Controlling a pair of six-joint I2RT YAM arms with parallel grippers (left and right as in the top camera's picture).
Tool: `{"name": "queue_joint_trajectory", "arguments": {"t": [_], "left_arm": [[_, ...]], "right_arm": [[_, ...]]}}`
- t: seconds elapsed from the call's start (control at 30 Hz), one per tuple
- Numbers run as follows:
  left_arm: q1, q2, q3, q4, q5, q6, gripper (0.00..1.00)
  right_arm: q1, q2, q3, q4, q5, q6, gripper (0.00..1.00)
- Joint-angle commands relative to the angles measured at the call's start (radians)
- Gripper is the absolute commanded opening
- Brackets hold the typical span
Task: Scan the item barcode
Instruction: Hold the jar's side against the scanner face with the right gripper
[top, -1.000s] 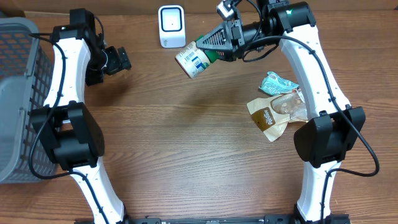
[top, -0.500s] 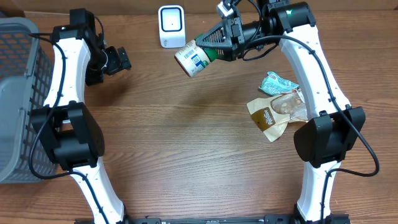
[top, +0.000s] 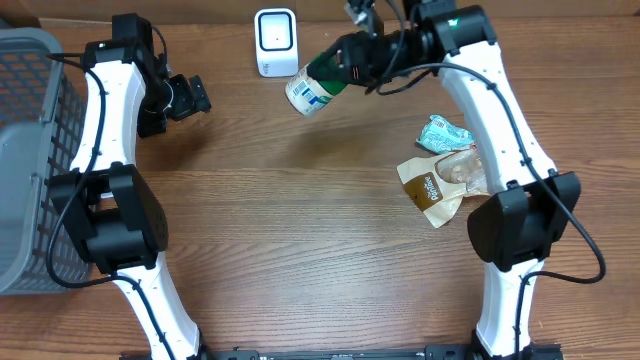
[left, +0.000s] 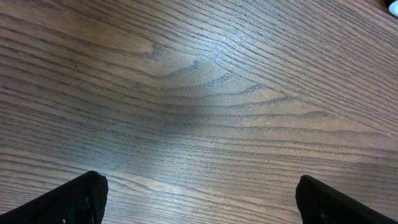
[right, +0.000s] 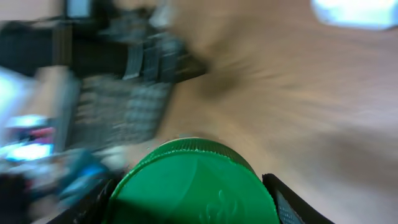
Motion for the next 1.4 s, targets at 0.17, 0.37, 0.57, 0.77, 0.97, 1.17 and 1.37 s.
{"name": "queue_joint_trajectory", "arguments": {"t": [0.17,0.37,0.57,0.77,0.97,1.17,1.37], "left_arm": [[-0.007,0.010,0.014,0.004,-0.014,-0.007,1.00],[-0.007,0.010,0.014,0.004,-0.014,-0.007,1.00],[-0.007,0.010,0.014,0.004,-0.014,-0.007,1.00],[-0.007,0.010,0.014,0.004,-0.014,-0.007,0.99],[-0.007,0.010,0.014,0.004,-0.014,-0.007,1.00],[-0.007,0.010,0.014,0.004,-0.014,-0.007,0.99],[-0.007,0.010,0.014,0.004,-0.014,-0.007,1.00]], "right_arm": [[0.123,-0.047,-0.006,0.209,0.747,-0.142,0.18],[0.163,-0.013,-0.023,0.377,0.777,-0.484,0.19],[0.170,0.058,-0.026,0.589,0.790,-0.725,0.20],[0.170,0.149,-0.027,0.779,0.794,-0.843,0.20],[0.171,0.224,-0.026,0.970,0.775,-0.846,0.27],[0.171,0.283,-0.027,1.112,0.752,-0.882,0.31],[0.171,0.335,-0.026,1.158,0.743,-1.022,0.30]]}}
